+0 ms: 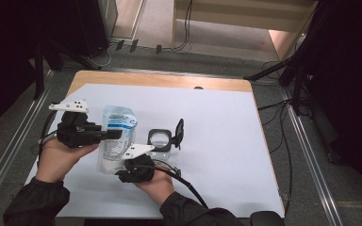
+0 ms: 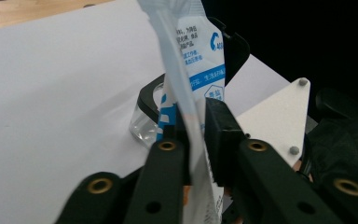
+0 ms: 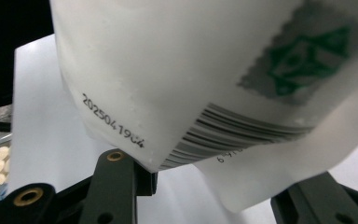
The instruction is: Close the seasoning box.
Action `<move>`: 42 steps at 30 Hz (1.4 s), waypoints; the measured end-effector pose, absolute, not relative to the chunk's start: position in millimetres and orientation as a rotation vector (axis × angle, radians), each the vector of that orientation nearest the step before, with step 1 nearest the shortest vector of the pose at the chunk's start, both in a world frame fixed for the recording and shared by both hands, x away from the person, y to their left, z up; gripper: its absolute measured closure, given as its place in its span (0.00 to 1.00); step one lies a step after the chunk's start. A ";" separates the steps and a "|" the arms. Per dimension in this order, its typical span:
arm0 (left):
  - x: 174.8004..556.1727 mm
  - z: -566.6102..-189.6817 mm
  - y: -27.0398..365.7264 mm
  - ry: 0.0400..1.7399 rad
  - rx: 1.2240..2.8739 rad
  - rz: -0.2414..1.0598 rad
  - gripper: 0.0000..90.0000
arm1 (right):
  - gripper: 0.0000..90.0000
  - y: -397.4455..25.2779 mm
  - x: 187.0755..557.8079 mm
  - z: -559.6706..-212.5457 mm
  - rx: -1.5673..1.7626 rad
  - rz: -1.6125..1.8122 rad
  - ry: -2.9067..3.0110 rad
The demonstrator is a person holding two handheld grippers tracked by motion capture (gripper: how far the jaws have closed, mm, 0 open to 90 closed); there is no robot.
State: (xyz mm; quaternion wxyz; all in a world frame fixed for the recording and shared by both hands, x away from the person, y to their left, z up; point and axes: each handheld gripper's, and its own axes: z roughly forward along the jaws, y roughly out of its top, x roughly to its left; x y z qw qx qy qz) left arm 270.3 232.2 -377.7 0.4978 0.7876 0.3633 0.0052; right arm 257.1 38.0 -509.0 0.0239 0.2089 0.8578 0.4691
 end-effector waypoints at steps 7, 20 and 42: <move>271.1 -376.4 219.1 0.894 1.934 0.032 1.00 | 0.55 33.0 249.8 -506.4 0.588 1.431 2.630; 282.3 -388.5 204.9 0.790 2.027 -0.065 0.83 | 0.60 19.2 251.0 -506.6 0.633 1.514 2.623; 292.7 -396.5 178.8 0.845 2.086 -0.062 0.98 | 0.49 12.9 248.3 -509.2 0.723 1.494 2.653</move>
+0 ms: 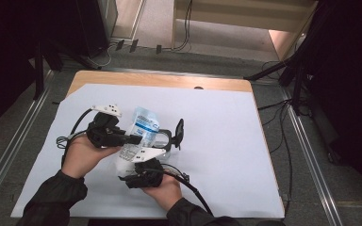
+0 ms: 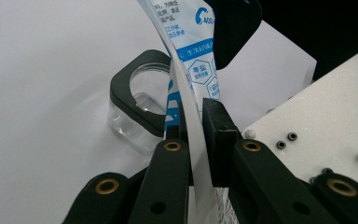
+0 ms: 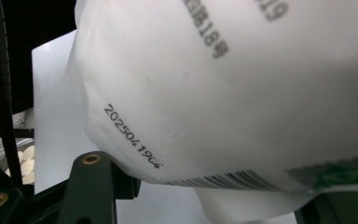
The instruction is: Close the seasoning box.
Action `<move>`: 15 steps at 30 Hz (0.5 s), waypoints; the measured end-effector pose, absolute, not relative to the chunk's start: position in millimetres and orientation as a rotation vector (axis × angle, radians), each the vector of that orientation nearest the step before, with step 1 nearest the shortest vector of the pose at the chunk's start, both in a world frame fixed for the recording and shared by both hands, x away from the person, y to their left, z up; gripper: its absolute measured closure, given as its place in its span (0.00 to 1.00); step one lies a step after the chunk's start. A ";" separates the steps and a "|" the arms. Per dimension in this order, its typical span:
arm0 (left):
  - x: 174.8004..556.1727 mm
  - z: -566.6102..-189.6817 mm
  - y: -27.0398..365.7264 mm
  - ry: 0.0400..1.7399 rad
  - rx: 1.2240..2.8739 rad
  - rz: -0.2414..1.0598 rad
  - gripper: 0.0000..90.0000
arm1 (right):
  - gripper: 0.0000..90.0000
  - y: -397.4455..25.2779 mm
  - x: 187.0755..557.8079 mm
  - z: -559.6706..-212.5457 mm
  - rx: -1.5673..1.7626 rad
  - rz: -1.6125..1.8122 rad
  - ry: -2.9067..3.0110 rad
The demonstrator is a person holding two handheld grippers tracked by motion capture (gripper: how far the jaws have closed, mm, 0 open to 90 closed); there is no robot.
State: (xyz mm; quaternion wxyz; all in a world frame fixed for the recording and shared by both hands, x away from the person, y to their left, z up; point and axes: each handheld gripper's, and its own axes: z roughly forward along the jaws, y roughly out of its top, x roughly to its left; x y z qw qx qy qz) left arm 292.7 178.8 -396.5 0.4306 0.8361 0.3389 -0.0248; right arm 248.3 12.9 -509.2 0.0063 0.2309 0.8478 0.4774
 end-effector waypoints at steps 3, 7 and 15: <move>293.3 -397.4 176.3 0.838 2.094 -0.058 0.98 | 0.49 12.6 247.7 -509.0 0.711 1.486 2.647; 293.9 -398.1 172.4 0.834 2.099 -0.050 0.96 | 0.57 10.2 245.8 -509.0 0.713 1.494 2.633; 295.5 -401.1 174.7 0.825 2.093 -0.067 0.87 | 0.59 5.1 247.9 -507.7 0.748 1.556 2.616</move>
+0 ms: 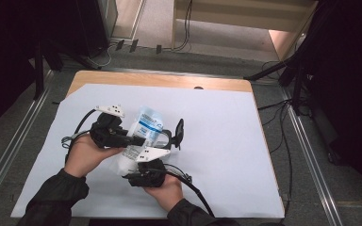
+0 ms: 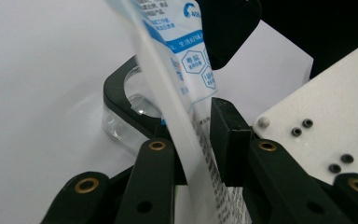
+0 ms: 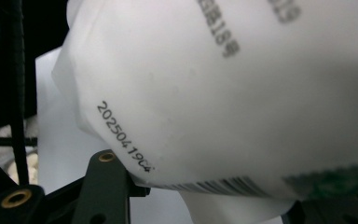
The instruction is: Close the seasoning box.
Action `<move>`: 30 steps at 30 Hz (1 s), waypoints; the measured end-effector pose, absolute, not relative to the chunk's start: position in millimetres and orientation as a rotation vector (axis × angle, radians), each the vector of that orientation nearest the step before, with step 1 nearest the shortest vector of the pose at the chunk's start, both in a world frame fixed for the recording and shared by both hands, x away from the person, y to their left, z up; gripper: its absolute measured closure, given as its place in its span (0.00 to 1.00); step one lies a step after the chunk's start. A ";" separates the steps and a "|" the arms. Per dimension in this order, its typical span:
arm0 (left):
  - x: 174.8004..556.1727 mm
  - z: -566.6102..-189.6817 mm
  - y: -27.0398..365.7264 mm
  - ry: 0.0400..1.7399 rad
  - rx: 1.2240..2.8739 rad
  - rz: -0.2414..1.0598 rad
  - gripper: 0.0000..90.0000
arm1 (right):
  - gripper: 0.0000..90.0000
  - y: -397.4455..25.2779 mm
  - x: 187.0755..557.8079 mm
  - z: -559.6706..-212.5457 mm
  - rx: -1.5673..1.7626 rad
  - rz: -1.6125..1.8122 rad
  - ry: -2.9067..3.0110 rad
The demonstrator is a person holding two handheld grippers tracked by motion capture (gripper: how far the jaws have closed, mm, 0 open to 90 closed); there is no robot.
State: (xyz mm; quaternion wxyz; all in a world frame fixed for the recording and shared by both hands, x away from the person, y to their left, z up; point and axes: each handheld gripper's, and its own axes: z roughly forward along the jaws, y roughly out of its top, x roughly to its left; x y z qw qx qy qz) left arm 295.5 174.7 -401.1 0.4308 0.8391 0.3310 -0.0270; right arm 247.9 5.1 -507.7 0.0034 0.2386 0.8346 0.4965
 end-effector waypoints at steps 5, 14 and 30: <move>296.2 -400.6 181.9 0.789 2.100 -0.111 0.82 | 0.60 2.7 247.8 -507.0 0.742 1.578 2.605; 294.4 -398.4 185.8 0.808 2.121 -0.103 0.94 | 0.60 3.3 247.1 -507.8 0.724 1.570 2.613; 294.8 -404.7 173.0 0.874 2.136 -0.072 0.95 | 0.58 8.7 246.0 -511.1 0.778 1.513 2.660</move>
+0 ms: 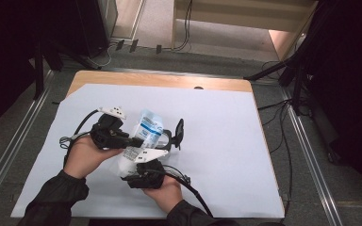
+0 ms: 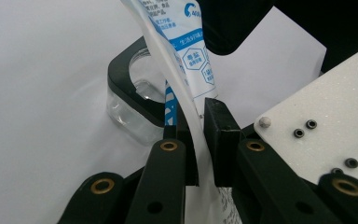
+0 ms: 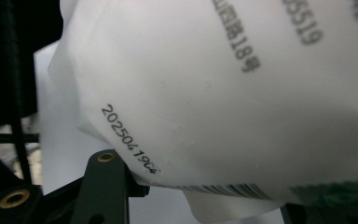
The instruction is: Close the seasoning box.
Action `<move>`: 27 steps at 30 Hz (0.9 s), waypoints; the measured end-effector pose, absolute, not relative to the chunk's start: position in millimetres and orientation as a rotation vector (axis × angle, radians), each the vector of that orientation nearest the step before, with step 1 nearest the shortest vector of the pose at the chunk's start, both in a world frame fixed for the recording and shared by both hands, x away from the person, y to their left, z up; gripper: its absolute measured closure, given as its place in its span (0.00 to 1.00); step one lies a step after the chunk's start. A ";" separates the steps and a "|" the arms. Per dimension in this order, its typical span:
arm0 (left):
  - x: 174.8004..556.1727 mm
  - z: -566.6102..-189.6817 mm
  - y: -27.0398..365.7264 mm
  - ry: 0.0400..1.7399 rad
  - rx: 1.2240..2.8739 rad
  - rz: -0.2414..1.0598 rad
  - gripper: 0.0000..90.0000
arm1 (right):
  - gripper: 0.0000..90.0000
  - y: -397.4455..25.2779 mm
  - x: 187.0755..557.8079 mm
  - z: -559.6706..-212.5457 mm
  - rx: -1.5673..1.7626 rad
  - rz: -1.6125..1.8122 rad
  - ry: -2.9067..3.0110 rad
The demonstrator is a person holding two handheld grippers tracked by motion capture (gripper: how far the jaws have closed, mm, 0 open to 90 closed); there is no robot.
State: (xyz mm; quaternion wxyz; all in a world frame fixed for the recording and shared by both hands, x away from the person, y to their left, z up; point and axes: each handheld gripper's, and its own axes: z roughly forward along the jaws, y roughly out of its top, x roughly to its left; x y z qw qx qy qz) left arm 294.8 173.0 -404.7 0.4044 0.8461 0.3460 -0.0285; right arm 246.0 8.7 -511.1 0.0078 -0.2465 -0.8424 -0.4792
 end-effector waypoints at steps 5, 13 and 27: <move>297.1 -407.1 174.2 0.870 2.095 -0.071 0.94 | 0.58 7.7 247.1 -508.4 -0.763 -1.525 -2.557; 298.5 -408.4 171.0 0.883 2.074 -0.058 0.94 | 0.55 8.7 248.1 -506.0 -0.748 -1.533 -2.540; 298.3 -408.6 173.2 0.871 2.075 -0.096 0.87 | 0.59 6.1 249.5 -504.6 -0.752 -1.576 -2.463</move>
